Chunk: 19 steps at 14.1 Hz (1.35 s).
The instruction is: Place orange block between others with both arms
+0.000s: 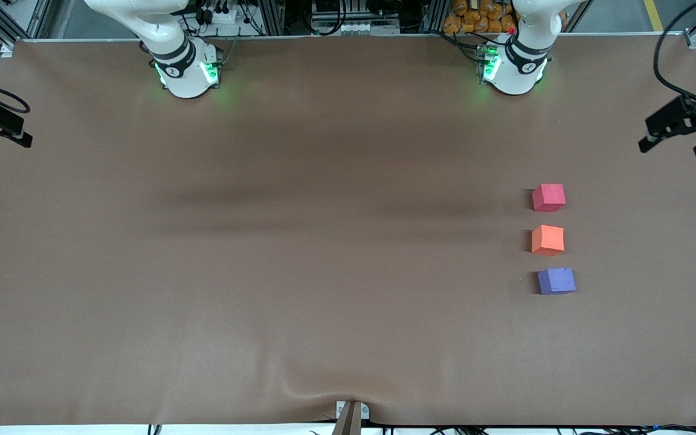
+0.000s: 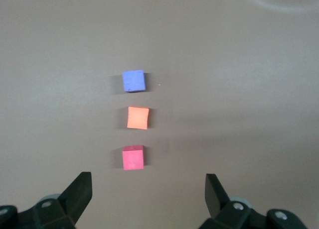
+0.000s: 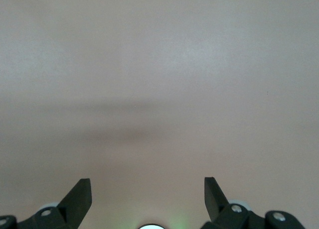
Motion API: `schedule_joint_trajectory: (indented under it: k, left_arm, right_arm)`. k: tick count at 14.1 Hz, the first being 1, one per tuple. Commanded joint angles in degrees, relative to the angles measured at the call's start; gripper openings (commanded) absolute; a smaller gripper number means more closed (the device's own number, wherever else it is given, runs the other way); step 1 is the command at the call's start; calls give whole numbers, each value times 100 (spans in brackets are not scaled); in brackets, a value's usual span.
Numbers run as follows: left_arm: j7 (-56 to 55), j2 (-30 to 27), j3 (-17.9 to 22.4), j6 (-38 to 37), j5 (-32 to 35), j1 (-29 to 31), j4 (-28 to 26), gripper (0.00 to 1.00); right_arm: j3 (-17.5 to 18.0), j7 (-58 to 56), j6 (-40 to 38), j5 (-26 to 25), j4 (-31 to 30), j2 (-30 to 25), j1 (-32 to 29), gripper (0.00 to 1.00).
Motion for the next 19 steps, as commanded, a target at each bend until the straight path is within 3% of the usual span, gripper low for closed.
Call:
schedule_joint_trajectory:
  k: [1, 3, 5, 7, 13, 19]
  left_arm:
    - [-157, -51, 428, -250, 207, -523, -12, 100]
    - [-508, -69, 1148, -855, 568, -1190, -3, 100]
    - [-1096, -61, 1581, -1183, 709, -1780, 6, 100]
    - [-1204, -69, 1600, -1183, 1095, -2089, 6, 100]
    - [-598, -437, 2276, -1104, 1009, -2336, -82, 100]
    - [-536, -351, 2532, -1139, 1027, -2538, 234, 100]
  right_arm:
    - [1, 29, -31, -17, 69, 1, 42, 100]
    - [-8, 21, 4, -78, 95, 1, 34, 100]
    - [-8, 21, 4, -70, 104, 1, -2, 100]
    - [-17, 12, -31, -9, 113, 1, -19, 100]
    - [0, 38, -75, 27, 104, -7, 51, 100]
    - [1, 38, -66, 45, 121, 1, 42, 100]
